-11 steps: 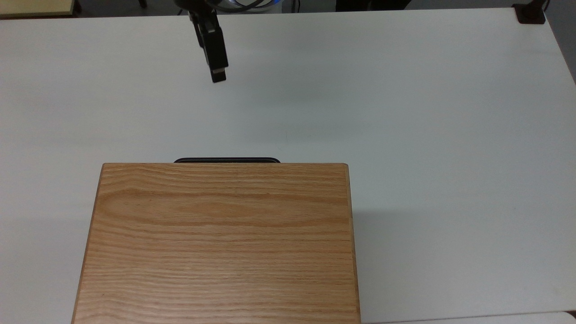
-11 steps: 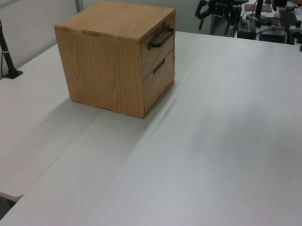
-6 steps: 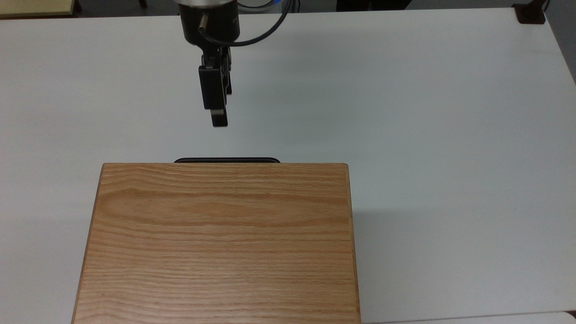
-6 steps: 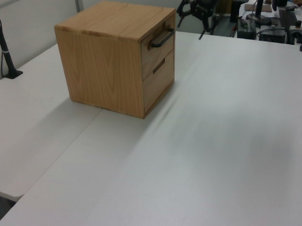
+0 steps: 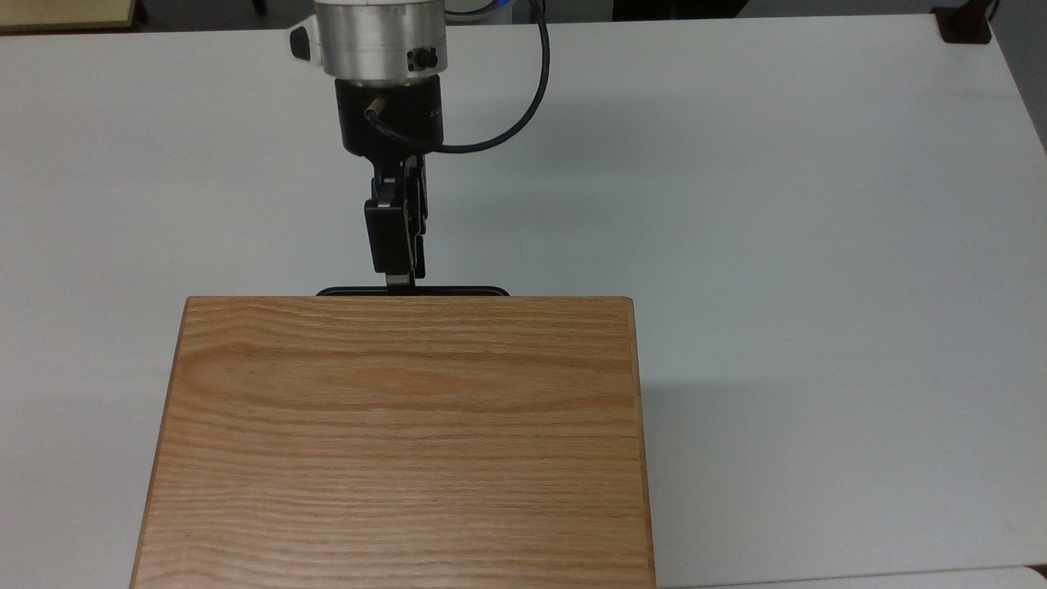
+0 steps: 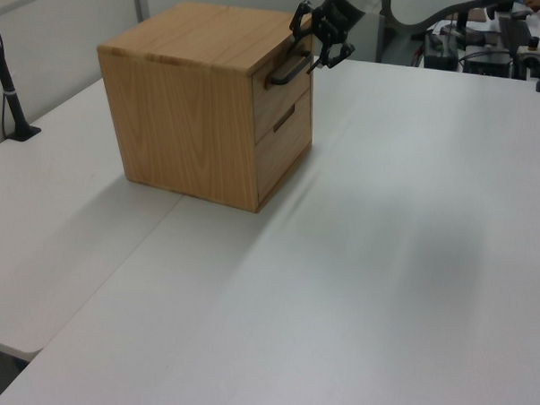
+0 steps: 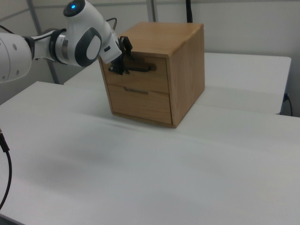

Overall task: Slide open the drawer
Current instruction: 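Close the gripper around the black bar handle of the upper drawer, then pull the handle straight out, sliding the upper drawer open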

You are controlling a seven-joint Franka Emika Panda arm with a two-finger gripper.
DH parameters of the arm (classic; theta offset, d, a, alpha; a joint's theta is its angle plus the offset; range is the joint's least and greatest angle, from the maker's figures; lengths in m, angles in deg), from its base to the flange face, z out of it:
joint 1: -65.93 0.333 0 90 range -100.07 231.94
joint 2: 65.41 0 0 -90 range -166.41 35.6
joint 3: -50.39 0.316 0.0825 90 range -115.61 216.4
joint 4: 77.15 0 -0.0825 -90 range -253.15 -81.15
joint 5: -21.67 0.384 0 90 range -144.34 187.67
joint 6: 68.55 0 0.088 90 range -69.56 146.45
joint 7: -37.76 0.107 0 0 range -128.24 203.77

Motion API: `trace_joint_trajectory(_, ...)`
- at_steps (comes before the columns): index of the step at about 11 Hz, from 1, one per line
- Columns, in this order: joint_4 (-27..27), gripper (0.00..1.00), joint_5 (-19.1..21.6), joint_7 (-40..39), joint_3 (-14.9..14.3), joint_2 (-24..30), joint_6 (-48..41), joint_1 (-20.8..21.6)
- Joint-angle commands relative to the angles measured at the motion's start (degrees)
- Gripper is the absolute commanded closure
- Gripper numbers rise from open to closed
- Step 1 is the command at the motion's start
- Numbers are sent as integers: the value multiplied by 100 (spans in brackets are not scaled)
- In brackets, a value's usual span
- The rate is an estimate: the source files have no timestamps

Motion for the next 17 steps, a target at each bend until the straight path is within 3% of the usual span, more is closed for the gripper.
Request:
trace_joint_trajectory(1,-100,57,47,98,-20,5,97,65)
trace_joint_trajectory(2,-118,72,21,89,-28,-4,97,100)
trace_joint_trajectory(3,-153,77,12,98,-28,-4,97,100)
trace_joint_trajectory(8,-433,85,21,107,-28,127,89,91)
trace_joint_trajectory(11,-610,100,21,98,-28,295,97,56)
trace_joint_trajectory(14,-671,100,-5,89,-28,329,89,39)
trace_joint_trajectory(17,-1433,99,-14,98,-28,978,97,47)
